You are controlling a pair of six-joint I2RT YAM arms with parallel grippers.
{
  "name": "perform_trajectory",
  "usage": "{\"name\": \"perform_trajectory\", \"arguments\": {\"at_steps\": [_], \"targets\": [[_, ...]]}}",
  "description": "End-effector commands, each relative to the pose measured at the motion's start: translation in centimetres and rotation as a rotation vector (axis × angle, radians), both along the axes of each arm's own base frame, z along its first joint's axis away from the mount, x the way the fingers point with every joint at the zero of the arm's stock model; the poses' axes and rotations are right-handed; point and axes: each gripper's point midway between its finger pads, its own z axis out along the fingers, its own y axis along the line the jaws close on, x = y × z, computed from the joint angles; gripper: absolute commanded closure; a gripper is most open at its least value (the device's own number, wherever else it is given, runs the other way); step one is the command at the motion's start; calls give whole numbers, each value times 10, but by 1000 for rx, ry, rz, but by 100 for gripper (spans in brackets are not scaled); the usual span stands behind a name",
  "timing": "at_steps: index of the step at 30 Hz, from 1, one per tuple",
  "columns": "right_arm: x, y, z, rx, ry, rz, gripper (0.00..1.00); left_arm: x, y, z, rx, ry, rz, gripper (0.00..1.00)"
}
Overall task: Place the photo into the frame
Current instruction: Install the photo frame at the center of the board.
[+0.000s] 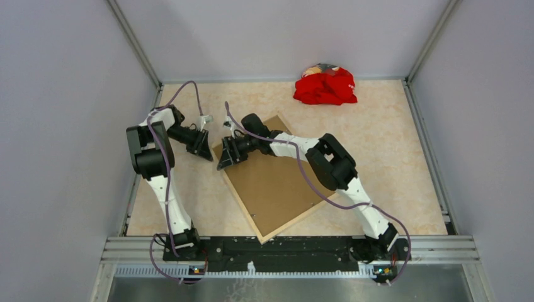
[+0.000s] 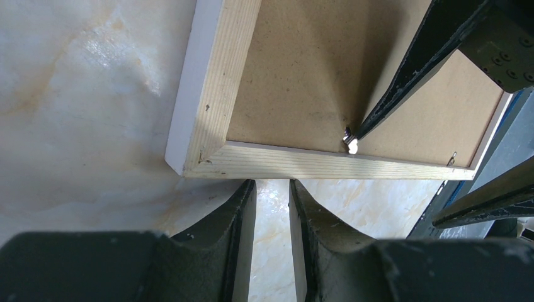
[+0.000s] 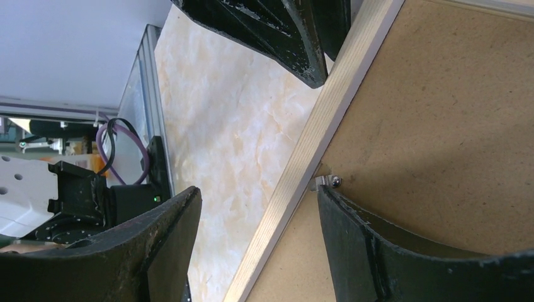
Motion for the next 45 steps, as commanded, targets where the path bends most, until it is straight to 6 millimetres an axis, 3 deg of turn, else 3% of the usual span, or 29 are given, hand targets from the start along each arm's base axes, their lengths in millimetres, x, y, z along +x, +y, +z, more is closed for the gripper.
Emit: {"name": "perform_trajectory", "arguments": {"at_steps": [1,10,13,17,22,24,26,28,31,32,36,40,45], "targets": [[-10,7,-29,-39,35,4,31,9,1,-8,8,-40,-22,66],[-14,10,-28,-33,47,6,31,8,1,-9,7,-39,-25,66],[-13,7,-18,-33,28,2,31,7,1,-8,9,-40,-27,66],[-4,-7,19,4,4,-33,28,6,6,-3,21,-49,-35,66],[31,-58,68,42,-29,-205,17,9,17,12,36,-89,-43,65],[40,-90,78,8,-48,-296,12,14,23,17,52,-105,-42,65],[37,-123,77,-61,-59,-376,8,24,28,22,71,-133,-38,65],[20,-155,69,-156,-40,-437,6,37,33,26,90,-166,-28,65],[-27,-202,47,-270,57,-499,5,64,41,28,122,-221,15,65],[-43,-215,52,-270,80,-517,6,75,43,27,129,-239,36,65],[-108,-265,40,-345,223,-585,7,109,43,23,130,-271,92,65],[-151,-302,45,-388,292,-642,9,118,33,5,122,-258,99,65],[-179,-320,36,-405,379,-676,10,114,16,-2,75,-235,80,65]]}}
